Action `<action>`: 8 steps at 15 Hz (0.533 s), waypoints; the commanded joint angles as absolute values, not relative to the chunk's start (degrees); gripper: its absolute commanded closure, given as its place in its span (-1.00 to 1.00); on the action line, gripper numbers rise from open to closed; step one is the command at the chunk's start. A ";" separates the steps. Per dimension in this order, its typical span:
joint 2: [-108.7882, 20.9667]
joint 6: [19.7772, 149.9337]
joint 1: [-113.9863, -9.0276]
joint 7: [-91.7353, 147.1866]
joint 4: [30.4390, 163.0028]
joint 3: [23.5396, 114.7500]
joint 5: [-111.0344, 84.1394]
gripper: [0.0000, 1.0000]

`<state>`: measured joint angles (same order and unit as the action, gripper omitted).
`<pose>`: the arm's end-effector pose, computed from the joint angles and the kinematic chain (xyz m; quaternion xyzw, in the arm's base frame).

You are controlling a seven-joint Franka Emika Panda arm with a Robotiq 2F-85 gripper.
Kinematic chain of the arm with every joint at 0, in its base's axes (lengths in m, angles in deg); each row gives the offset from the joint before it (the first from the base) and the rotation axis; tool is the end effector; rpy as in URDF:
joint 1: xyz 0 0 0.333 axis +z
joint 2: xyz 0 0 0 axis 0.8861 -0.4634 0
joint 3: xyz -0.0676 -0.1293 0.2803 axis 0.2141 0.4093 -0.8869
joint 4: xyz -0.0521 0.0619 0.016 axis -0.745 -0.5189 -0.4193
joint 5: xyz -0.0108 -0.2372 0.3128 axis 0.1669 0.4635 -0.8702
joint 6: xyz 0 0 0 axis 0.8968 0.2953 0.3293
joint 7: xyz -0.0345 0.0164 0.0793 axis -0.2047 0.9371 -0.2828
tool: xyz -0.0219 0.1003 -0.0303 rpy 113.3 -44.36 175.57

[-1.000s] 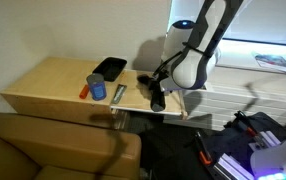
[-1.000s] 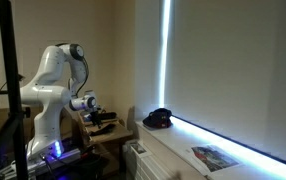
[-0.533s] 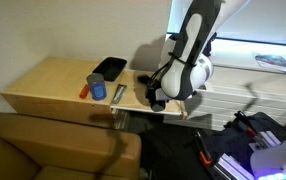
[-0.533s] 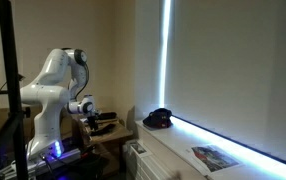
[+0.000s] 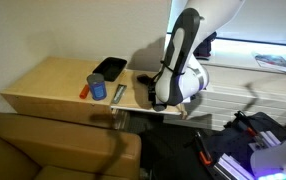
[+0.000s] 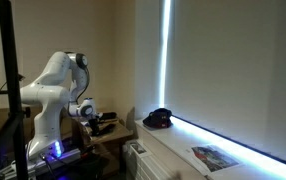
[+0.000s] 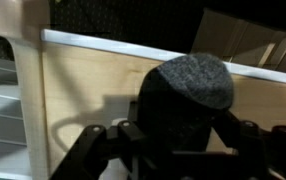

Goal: Put the sock inside the bowl and close the top compartment

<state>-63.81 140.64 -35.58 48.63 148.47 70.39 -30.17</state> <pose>0.4168 0.1306 0.0663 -0.9851 0.1421 -0.0970 0.0018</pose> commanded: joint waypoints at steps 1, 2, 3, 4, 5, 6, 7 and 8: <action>-67.06 141.65 -38.08 45.91 146.14 68.58 -32.42 0.16; -66.51 141.37 -39.54 46.02 146.39 67.58 -32.47 0.28; -65.73 140.94 -40.19 46.15 146.67 67.31 -32.73 0.43; -64.60 140.70 -40.99 46.15 147.03 67.03 -32.78 0.55; -62.17 140.73 -41.81 45.98 147.62 66.57 -32.61 0.73; -59.91 141.10 -41.69 45.53 148.11 66.73 -32.51 0.88; -57.87 141.10 -42.05 45.16 147.99 66.50 -32.40 1.00; -54.59 140.21 -42.05 44.47 148.18 66.41 -32.17 1.00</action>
<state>-61.43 141.54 -40.11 47.82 147.96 67.97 -31.54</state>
